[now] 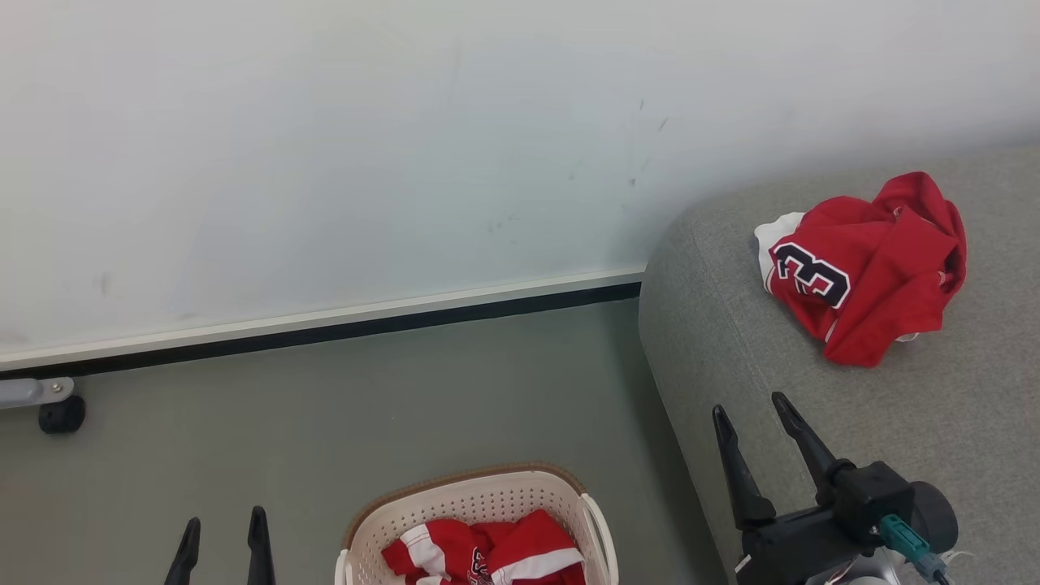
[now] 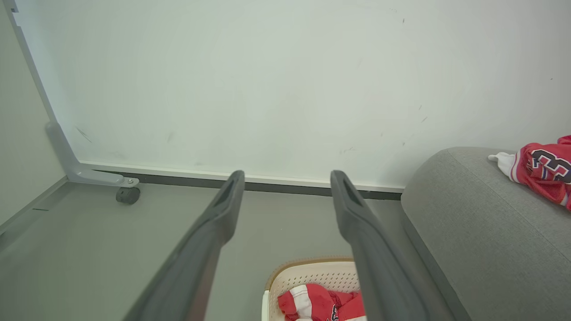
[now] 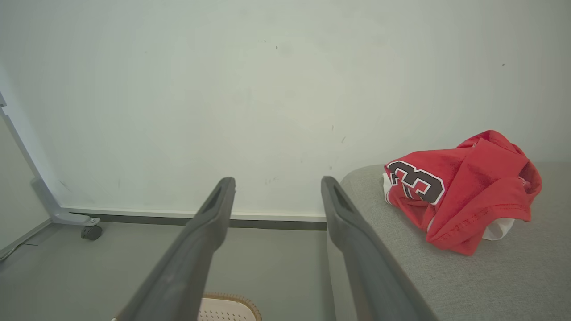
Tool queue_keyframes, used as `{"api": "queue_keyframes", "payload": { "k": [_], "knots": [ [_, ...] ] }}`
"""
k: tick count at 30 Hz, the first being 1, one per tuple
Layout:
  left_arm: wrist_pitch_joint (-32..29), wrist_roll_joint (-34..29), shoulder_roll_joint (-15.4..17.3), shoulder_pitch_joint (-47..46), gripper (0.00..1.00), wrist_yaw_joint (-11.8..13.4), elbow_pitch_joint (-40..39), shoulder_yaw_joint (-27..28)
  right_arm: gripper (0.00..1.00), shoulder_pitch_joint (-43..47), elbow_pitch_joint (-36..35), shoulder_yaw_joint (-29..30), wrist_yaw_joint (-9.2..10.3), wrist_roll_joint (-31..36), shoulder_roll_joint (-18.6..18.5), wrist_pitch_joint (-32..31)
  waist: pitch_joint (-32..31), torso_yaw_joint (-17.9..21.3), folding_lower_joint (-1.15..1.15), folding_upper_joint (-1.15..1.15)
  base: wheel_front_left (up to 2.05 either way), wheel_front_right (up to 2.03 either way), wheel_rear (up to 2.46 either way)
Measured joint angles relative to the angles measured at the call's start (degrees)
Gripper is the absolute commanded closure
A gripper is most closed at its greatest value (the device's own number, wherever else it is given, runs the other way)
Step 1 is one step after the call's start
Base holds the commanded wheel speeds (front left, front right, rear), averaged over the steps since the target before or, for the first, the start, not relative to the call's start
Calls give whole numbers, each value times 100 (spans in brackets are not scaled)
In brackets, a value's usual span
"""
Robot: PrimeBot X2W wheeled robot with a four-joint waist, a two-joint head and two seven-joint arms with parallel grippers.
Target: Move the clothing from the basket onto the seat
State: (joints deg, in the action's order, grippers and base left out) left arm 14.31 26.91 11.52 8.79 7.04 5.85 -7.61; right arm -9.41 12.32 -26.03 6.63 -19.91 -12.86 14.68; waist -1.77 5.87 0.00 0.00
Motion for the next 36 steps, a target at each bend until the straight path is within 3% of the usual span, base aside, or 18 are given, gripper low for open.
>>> {"api": "queue_keyframes", "payload": {
  "k": [22,36],
  "knots": [
    [0,-197,-96,18,0,-8,-163,111,0,79,-236,286,43,178,18,1,188,-34,0,0,0,0,0],
    [-9,-370,-30,-787,0,-309,218,-249,0,-289,-402,811,49,172,-46,1,992,1,0,0,0,0,0]
  ]
}}
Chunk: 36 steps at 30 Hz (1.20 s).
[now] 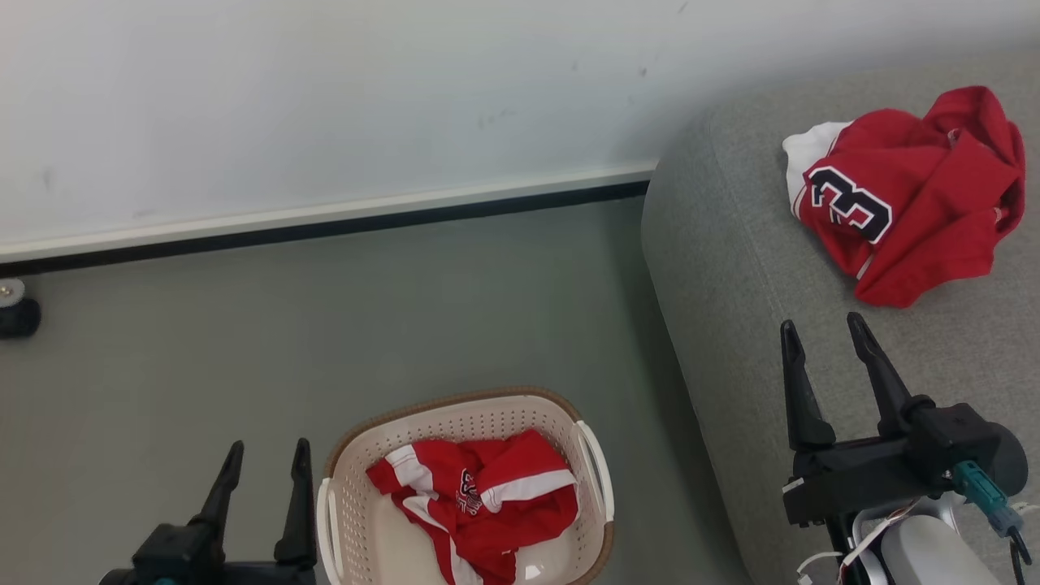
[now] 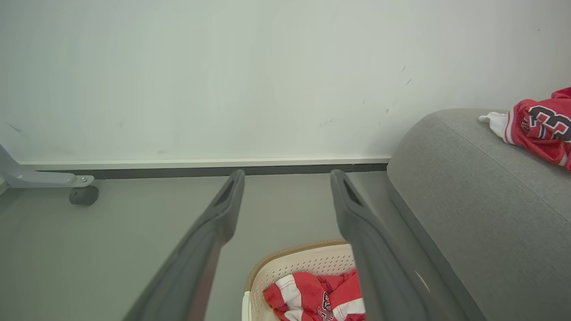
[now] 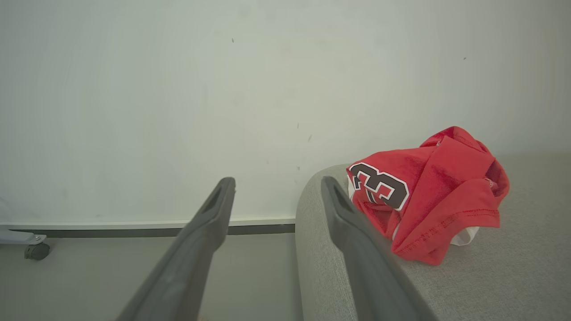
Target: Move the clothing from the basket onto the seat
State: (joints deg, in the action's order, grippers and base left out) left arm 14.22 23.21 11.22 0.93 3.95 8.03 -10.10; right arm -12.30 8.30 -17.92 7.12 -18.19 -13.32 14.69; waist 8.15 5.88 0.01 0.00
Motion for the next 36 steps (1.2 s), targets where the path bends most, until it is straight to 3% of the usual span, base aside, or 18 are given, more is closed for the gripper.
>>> {"api": "queue_keyframes", "payload": {
  "k": [9,10,17,36],
  "knots": [
    [-282,-256,-103,-708,0,-200,747,-480,0,-355,-187,123,0,16,23,0,686,80,1,-1,0,0,0],
    [-441,-356,-249,-1057,0,-268,1139,-742,0,-593,-323,209,0,43,37,0,998,132,1,-1,0,0,0],
    [-769,-667,-541,-1829,0,-403,1933,-1234,0,-1087,-693,222,1,231,67,1,1635,246,1,-1,0,0,0],
    [-1179,-1072,-611,-3418,0,-506,3282,-1517,0,-1807,-1508,410,1,643,59,2,3161,529,0,-1,0,0,0]
  ]
}}
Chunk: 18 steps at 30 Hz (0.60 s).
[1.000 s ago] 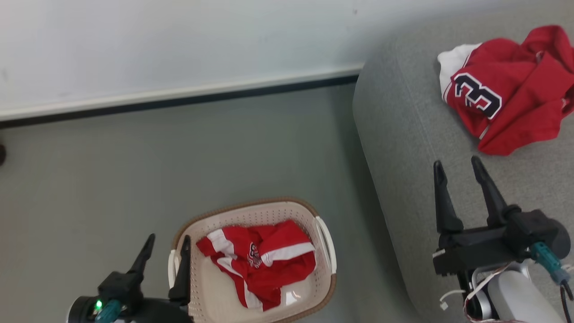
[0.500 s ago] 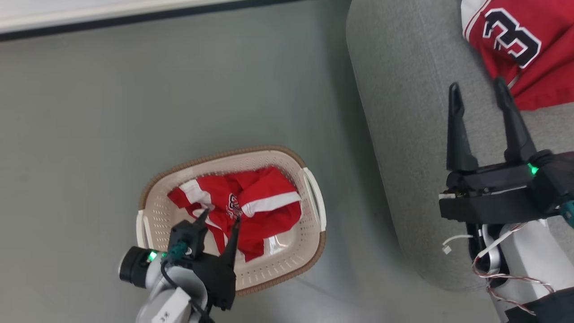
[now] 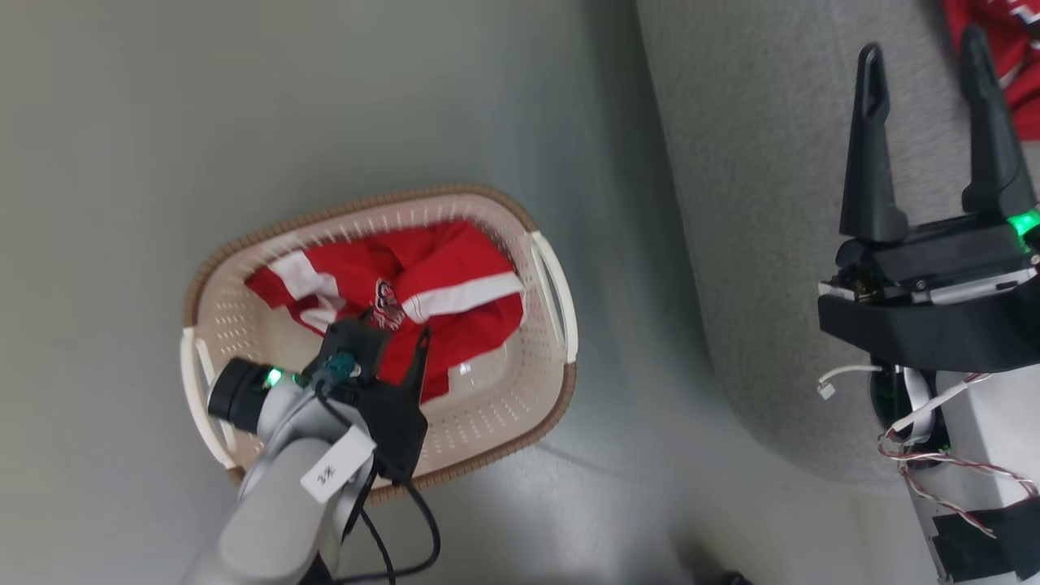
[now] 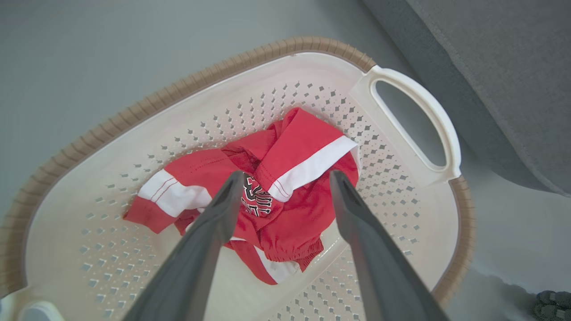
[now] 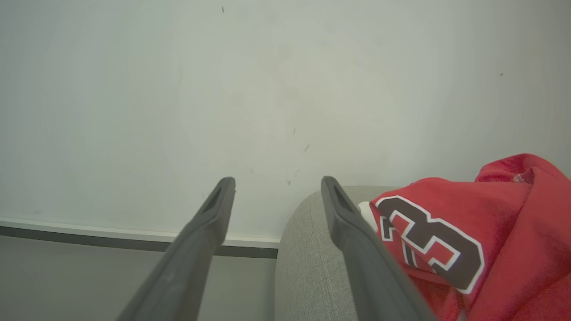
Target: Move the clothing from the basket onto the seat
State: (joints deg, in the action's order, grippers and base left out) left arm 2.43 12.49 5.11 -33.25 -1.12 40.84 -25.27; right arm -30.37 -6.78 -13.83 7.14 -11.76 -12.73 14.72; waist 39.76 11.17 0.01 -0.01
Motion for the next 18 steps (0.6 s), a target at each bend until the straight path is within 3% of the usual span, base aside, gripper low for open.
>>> {"api": "queue_keyframes", "payload": {
  "k": [18],
  "knots": [
    [7,-296,-55,-1343,0,-151,556,-175,0,-733,-801,97,0,387,54,-1,1379,43,-1,1,0,0,0]
  ]
}}
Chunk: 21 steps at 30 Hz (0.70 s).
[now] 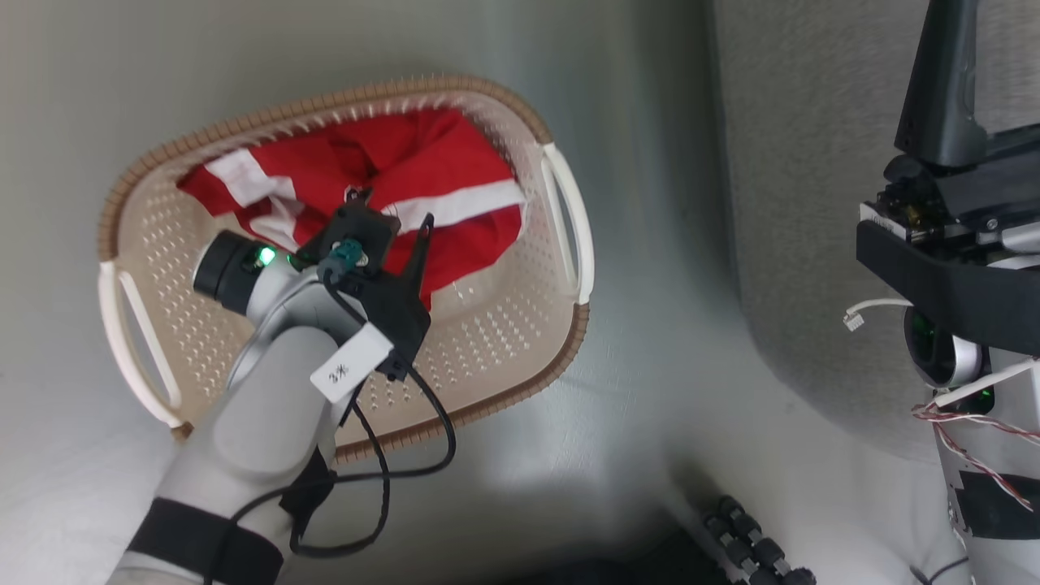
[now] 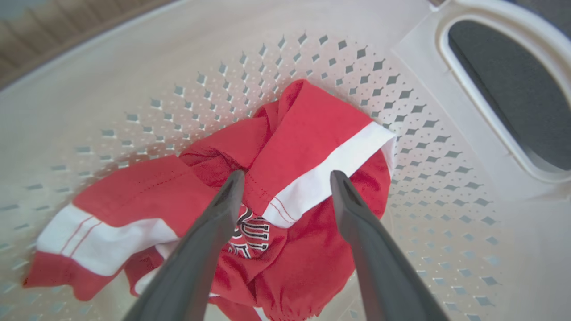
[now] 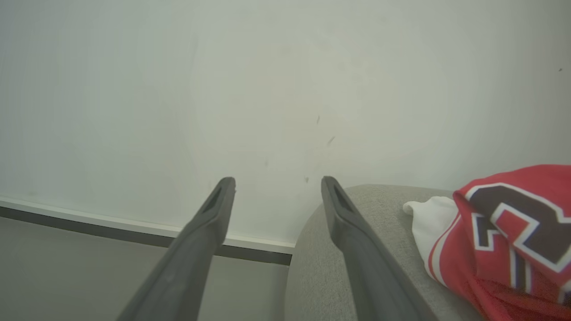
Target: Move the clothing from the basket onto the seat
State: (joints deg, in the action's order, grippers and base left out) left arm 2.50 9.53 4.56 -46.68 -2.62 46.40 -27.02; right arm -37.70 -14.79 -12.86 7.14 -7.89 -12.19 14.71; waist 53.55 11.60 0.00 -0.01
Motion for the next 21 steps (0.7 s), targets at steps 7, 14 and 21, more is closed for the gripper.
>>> {"api": "queue_keyframes", "payload": {
  "k": [7,14,21],
  "knots": [
    [134,-16,-16,-265,0,-49,304,-52,0,-120,25,8,0,88,77,0,472,-2,0,0,0,0,0],
    [310,-63,-37,-521,0,-48,595,-86,0,-180,36,-31,0,166,142,0,687,3,0,0,0,0,0],
    [413,-125,-81,-722,0,-87,884,-172,0,-172,44,-76,0,222,175,1,700,51,0,0,0,0,0]
  ]
}}
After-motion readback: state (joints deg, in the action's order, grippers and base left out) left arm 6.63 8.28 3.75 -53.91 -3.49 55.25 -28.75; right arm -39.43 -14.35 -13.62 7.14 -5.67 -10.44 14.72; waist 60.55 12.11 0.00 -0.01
